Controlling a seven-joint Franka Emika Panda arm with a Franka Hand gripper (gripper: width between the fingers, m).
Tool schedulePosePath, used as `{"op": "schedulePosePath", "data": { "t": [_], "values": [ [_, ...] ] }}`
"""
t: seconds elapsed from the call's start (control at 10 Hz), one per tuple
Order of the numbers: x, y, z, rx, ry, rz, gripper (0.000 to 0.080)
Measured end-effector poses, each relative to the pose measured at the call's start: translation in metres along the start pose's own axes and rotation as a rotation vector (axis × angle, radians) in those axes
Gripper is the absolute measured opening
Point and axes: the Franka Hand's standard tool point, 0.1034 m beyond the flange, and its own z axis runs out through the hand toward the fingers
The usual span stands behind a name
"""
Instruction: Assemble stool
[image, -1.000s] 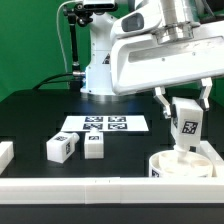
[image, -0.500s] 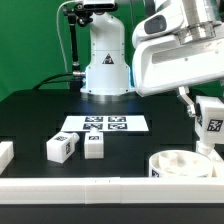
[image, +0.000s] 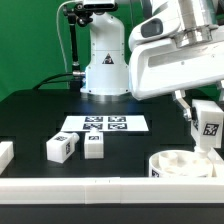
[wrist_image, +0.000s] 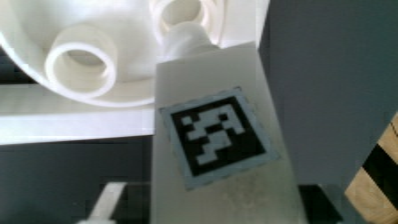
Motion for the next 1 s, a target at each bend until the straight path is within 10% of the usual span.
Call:
{"op": "schedulePosePath", "data": {
  "t": [1.0],
  "values": [
    [-0.015,0.003,0.016,-0.004,-0.022,0.004,0.0328]
  ]
}}
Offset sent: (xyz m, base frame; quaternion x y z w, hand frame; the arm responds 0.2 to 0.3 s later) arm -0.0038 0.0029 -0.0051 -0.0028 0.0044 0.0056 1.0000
